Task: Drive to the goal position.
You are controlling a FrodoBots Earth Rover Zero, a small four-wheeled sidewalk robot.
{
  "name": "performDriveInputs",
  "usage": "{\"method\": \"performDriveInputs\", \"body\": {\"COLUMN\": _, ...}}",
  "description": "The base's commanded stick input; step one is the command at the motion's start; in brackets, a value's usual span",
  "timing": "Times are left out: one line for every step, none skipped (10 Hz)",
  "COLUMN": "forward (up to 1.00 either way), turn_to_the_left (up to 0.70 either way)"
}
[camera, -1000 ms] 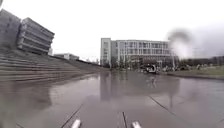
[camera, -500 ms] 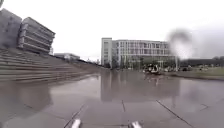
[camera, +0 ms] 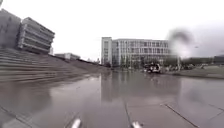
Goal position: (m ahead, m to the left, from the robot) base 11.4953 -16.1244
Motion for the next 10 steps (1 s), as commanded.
{"method": "performDriveInputs", "body": {"forward": 0.7, "turn_to_the_left": 0.0}}
{"method": "performDriveInputs", "body": {"forward": 0.7, "turn_to_the_left": 0.0}}
{"method": "performDriveInputs", "body": {"forward": 0.7, "turn_to_the_left": 0.0}}
{"method": "performDriveInputs", "body": {"forward": 0.7, "turn_to_the_left": 0.0}}
{"method": "performDriveInputs", "body": {"forward": 0.7, "turn_to_the_left": 0.0}}
{"method": "performDriveInputs", "body": {"forward": 0.7, "turn_to_the_left": 0.0}}
{"method": "performDriveInputs", "body": {"forward": 0.7, "turn_to_the_left": 0.0}}
{"method": "performDriveInputs", "body": {"forward": 0.7, "turn_to_the_left": 0.0}}
{"method": "performDriveInputs", "body": {"forward": 0.7, "turn_to_the_left": 0.0}}
{"method": "performDriveInputs", "body": {"forward": 0.7, "turn_to_the_left": -0.01}}
